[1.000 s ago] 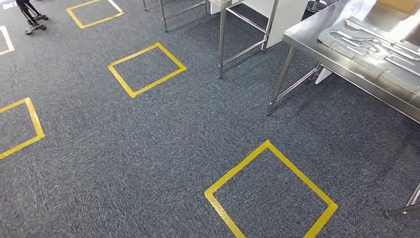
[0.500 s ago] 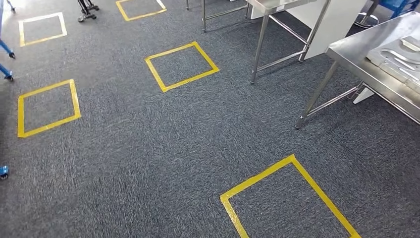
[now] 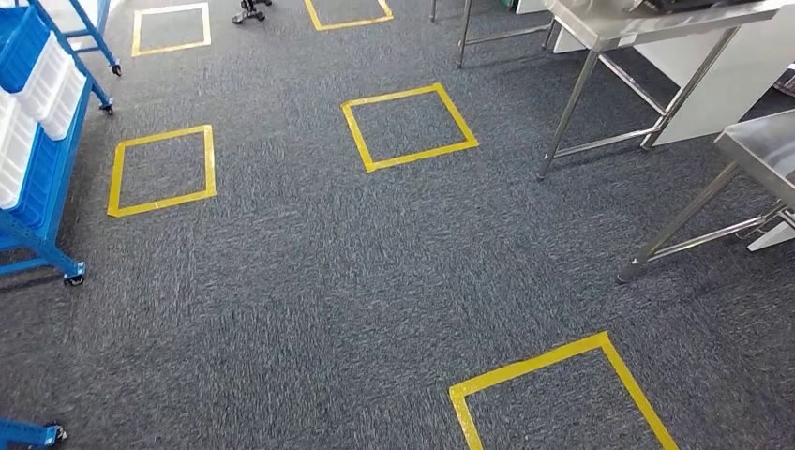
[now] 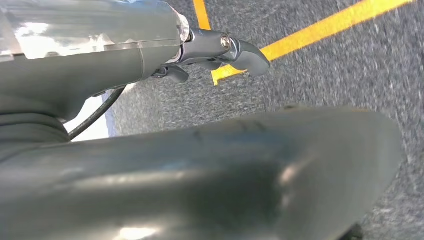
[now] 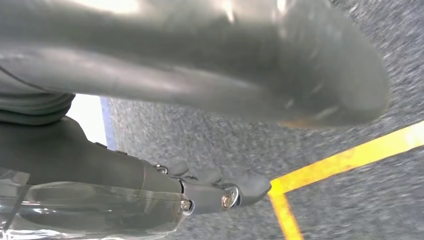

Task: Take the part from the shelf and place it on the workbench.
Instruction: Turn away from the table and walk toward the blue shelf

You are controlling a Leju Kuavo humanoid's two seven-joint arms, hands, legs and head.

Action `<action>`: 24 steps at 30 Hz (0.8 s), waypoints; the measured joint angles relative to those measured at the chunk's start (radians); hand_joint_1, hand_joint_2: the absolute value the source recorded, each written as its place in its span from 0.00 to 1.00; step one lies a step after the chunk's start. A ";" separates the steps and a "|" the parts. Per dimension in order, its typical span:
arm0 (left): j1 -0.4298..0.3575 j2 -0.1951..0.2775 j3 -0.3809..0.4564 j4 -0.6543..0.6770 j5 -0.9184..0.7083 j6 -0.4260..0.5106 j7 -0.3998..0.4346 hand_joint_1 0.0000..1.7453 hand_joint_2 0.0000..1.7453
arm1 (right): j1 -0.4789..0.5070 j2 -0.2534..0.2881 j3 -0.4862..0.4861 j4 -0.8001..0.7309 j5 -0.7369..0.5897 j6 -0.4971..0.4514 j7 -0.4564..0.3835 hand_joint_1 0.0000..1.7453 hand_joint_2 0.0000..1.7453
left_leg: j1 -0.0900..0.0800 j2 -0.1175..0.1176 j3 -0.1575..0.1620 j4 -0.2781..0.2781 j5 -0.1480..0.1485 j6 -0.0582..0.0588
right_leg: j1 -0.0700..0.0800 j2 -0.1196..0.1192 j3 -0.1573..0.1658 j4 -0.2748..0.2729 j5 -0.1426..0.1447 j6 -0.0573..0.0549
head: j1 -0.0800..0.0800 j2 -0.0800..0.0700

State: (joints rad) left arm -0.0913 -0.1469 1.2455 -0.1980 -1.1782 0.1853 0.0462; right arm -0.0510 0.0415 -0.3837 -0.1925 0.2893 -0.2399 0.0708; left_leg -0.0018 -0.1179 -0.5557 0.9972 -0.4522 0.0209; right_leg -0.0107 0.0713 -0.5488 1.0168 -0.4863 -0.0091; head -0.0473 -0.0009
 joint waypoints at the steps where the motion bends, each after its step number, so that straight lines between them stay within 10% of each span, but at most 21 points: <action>1: 0.000 -0.001 0.000 0.000 0.001 0.000 0.001 0.00 0.00 | -0.002 -0.001 0.000 0.000 0.000 0.000 0.000 0.00 0.00 | 0.001 -0.010 -0.003 -0.001 0.000 -0.005 | 0.002 -0.002 0.002 -0.005 -0.002 -0.002 | 0.000 0.000; 3: 0.003 0.000 0.000 0.000 0.003 0.000 0.002 0.00 0.00 | -0.006 0.001 0.001 0.000 0.002 0.000 0.001 0.00 0.00 | 0.002 -0.017 -0.006 0.001 -0.001 -0.017 | -0.001 -0.025 0.011 -0.019 0.003 -0.007 | 0.000 0.000; 6: 0.003 0.003 0.001 0.000 0.010 -0.001 0.004 0.00 0.00 | -0.005 0.004 0.001 0.000 0.006 -0.002 0.008 0.00 0.00 | 0.001 0.064 -0.055 0.107 -0.063 -0.030 | -0.006 -0.066 0.030 -0.043 0.008 -0.016 | -0.005 0.000; 8: -0.001 0.003 0.001 0.000 0.014 -0.004 0.005 0.00 0.50 | -0.003 0.003 0.001 0.000 0.008 -0.004 0.012 0.00 0.00 | 0.009 0.101 -0.122 0.235 -0.120 -0.041 | -0.005 -0.095 0.035 -0.044 0.003 -0.018 | -0.007 0.000; 10: -0.001 0.003 0.003 0.000 0.015 -0.008 0.005 0.00 1.00 | -0.002 0.003 0.001 0.000 0.009 -0.006 0.013 0.00 0.00 | 0.020 0.111 -0.147 0.278 -0.117 -0.052 | -0.006 -0.123 0.041 -0.042 -0.005 -0.014 | -0.007 0.000; 15: 0.000 0.001 0.008 0.001 0.015 -0.013 0.005 0.00 1.00 | -0.006 0.001 0.001 0.000 0.009 -0.009 0.014 0.00 0.00 | 0.029 0.167 -0.022 0.030 0.003 -0.056 | -0.011 -0.173 0.060 -0.020 -0.038 0.020 | -0.005 0.000; 18: 0.000 0.002 0.008 0.001 0.010 -0.014 0.004 0.00 0.25 | -0.012 0.000 0.001 0.000 0.006 -0.015 0.016 0.00 0.00 | 0.021 0.147 -0.026 0.025 0.001 -0.027 | -0.013 -0.190 0.066 -0.020 -0.043 0.039 | -0.002 0.000; 19: 0.001 0.003 0.008 0.001 0.008 -0.014 0.004 0.00 0.00 | -0.014 0.001 0.001 0.000 0.004 -0.016 0.017 0.00 0.00 | 0.020 0.138 -0.027 0.023 0.002 -0.020 | -0.017 -0.181 0.066 -0.015 -0.052 0.044 | -0.002 0.000; 24: -0.001 0.004 0.008 0.001 0.006 -0.015 0.003 0.00 0.00 | -0.005 0.004 0.001 0.000 0.007 -0.017 0.013 0.00 0.00 | 0.010 0.082 -0.027 0.017 0.007 0.002 | -0.011 -0.083 -0.071 0.252 -0.178 0.034 | 0.000 0.000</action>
State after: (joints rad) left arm -0.0923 -0.1431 1.2531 -0.1972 -1.1723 0.1699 0.0495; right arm -0.0564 0.0458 -0.3826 -0.1926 0.2958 -0.2569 0.0842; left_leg 0.0078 -0.0359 -0.5832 1.0140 -0.4456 0.0232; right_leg -0.0218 -0.0120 -0.6202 1.2693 -0.6645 0.0247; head -0.0472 -0.0008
